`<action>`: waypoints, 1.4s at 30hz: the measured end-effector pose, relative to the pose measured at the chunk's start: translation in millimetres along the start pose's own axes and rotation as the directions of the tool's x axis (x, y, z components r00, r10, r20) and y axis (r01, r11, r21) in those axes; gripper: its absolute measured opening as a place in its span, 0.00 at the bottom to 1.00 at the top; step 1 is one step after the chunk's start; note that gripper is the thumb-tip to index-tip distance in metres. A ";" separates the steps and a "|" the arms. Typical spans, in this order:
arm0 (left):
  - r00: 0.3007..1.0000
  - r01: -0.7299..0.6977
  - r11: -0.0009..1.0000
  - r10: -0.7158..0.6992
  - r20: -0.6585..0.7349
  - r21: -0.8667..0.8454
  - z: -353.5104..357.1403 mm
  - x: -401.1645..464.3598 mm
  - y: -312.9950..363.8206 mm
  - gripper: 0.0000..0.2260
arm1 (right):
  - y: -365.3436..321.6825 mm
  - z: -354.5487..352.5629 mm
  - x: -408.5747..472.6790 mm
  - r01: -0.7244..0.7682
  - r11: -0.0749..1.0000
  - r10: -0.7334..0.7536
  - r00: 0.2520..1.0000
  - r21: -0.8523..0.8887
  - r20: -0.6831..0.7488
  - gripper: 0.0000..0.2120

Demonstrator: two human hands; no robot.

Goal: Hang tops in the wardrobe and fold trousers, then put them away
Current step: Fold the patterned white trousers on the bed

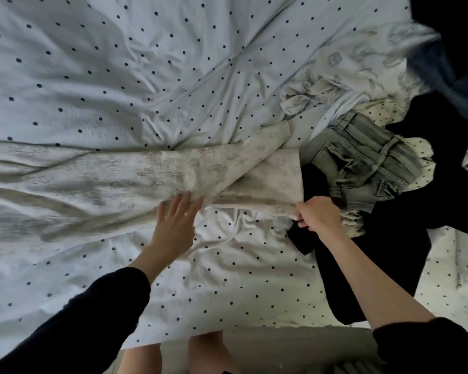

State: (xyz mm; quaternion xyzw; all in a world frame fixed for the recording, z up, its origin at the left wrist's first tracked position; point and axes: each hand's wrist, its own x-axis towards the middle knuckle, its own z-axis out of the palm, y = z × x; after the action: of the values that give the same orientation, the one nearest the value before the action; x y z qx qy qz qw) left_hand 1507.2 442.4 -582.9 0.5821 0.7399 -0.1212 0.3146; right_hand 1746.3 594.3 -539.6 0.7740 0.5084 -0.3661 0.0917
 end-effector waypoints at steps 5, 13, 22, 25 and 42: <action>0.998 0.010 0.999 -0.008 -0.055 0.044 -2.9 3.0 4.4 0.24 | -20.3 3.1 5.8 0.226 0.968 -0.244 0.951 -0.111 -0.190 0.08; 0.984 -0.025 0.998 0.034 -0.174 0.055 9.0 28.5 -10.0 0.28 | -97.3 5.7 90.1 0.504 0.809 -0.563 0.811 -0.303 -0.155 0.06; 0.969 -0.005 0.995 -0.019 -0.247 -0.098 20.8 36.9 -12.7 0.25 | -116.6 2.8 129.8 0.496 0.831 -0.519 0.854 -0.251 -0.030 0.09; 0.956 -0.017 0.986 -0.033 -0.290 -0.165 15.5 37.3 -15.6 0.25 | -119.7 -2.6 119.2 0.584 0.800 -0.594 0.803 -0.138 -0.045 0.12; 0.877 -0.030 0.933 -0.148 -0.457 -0.360 -15.4 -2.4 -39.9 0.10 | -79.5 -56.9 63.4 0.207 0.973 -0.217 0.971 -0.099 -0.101 0.14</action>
State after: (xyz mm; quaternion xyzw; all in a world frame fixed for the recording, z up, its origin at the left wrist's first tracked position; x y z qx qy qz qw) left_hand 1465.1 437.2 -577.0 0.5039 0.8216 0.1518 0.2190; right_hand 1719.0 706.3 -522.4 0.7298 0.6080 -0.3073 0.0575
